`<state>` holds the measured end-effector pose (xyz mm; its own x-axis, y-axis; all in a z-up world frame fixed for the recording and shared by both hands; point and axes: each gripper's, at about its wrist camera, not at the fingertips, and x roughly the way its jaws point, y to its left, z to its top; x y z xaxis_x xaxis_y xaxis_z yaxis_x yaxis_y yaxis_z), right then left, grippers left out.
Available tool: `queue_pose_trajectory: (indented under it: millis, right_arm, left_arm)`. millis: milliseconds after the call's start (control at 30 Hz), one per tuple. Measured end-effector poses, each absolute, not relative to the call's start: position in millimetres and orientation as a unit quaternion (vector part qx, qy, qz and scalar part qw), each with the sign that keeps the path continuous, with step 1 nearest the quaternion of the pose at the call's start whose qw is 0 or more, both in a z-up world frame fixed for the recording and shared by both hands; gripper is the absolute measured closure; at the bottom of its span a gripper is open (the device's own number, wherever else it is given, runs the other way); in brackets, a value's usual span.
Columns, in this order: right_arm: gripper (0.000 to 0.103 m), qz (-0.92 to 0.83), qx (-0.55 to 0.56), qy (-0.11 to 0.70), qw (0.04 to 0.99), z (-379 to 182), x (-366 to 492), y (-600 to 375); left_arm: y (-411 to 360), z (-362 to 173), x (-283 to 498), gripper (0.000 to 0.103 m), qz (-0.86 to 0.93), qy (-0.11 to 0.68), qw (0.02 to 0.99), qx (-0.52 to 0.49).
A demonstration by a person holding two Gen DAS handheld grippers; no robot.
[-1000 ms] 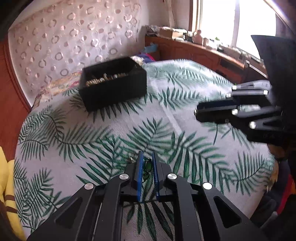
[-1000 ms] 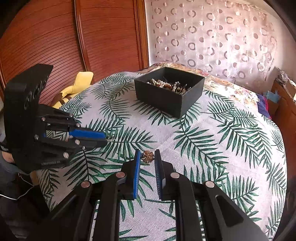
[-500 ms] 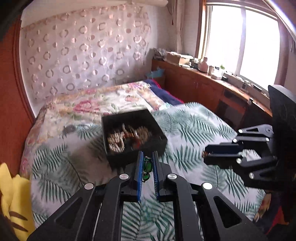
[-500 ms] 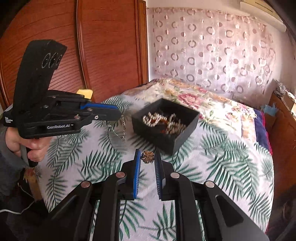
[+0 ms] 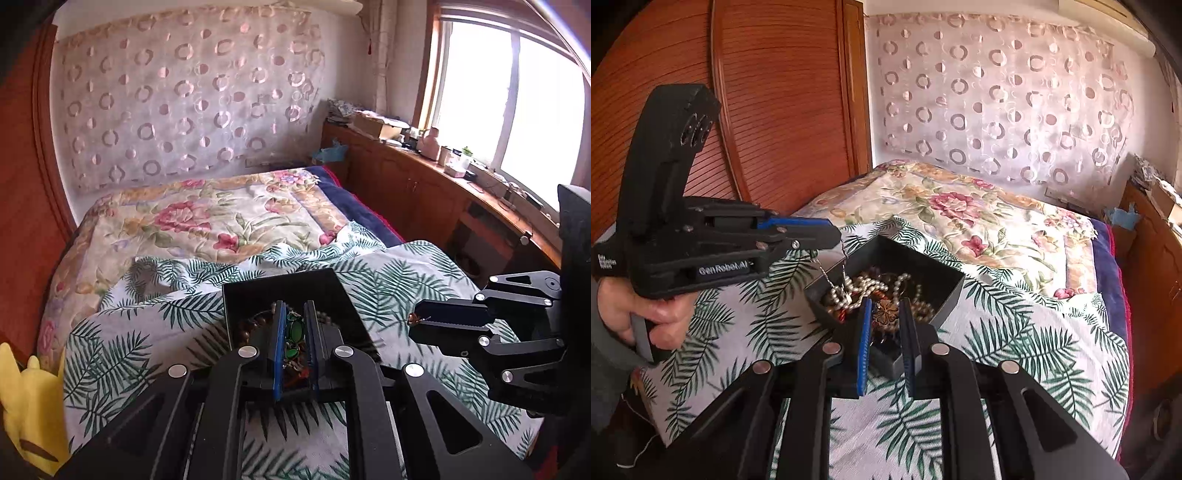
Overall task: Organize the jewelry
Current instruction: 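Grasp the gold flower brooch with the right gripper and drop both pieces into the box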
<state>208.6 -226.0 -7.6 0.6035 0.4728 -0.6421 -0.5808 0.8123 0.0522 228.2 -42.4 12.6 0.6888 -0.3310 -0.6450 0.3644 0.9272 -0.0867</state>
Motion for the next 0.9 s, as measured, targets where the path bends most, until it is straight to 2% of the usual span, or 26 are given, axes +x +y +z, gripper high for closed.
queue_pose_trajectory:
  millis: [167, 200, 233, 300, 433, 500, 567, 633, 700, 900]
  right_arm:
    - [0.086, 0.290, -0.090, 0.343, 0.889, -13.6, 228.2, -215.0]
    - [0.086, 0.289, -0.089, 0.345, 0.888, -15.0, 231.4, -213.1]
    - [0.086, 0.288, -0.088, 0.349, 0.887, -17.3, 236.0, -211.4]
    - [0.086, 0.286, -0.084, 0.353, 0.887, -21.5, 243.5, -210.2]
    - [0.085, 0.280, -0.065, 0.362, 0.887, -28.7, 260.2, -208.1]
    - [0.085, 0.280, -0.056, 0.364, 0.887, -31.6, 264.4, -209.7]
    - [0.084, 0.276, -0.047, 0.367, 0.887, -32.9, 269.6, -211.0]
    - [0.073, 0.280, -0.034, 0.367, 0.887, -32.6, 272.1, -212.5]
    - [0.072, 0.280, -0.029, 0.365, 0.888, -31.6, 272.8, -211.6]
    - [0.062, 0.271, -0.031, 0.351, 0.896, -23.8, 264.0, -214.5]
  left_arm:
    - [-36.9, -0.7, 249.3, 0.094, -0.171, 0.359, 0.918, 0.012]
    - [-34.6, -3.0, 249.6, 0.091, -0.167, 0.359, 0.918, 0.008]
    - [-30.8, -6.1, 251.4, 0.086, -0.162, 0.360, 0.919, 0.003]
    - [-25.4, -9.5, 251.7, 0.059, -0.155, 0.360, 0.920, -0.006]
    - [-13.3, -15.7, 243.7, 0.049, -0.143, 0.357, 0.923, -0.019]
    - [-7.2, -18.0, 239.1, 0.037, -0.133, 0.357, 0.924, -0.021]
    - [-2.8, -18.8, 231.9, 0.029, -0.123, 0.349, 0.929, -0.017]
    - [-0.1, -18.6, 224.1, 0.023, -0.116, 0.343, 0.932, -0.009]
    - [2.5, -18.2, 216.8, 0.017, -0.110, 0.337, 0.935, -0.007]
    - [7.8, -12.4, 197.1, 0.008, -0.100, 0.321, 0.942, -0.008]
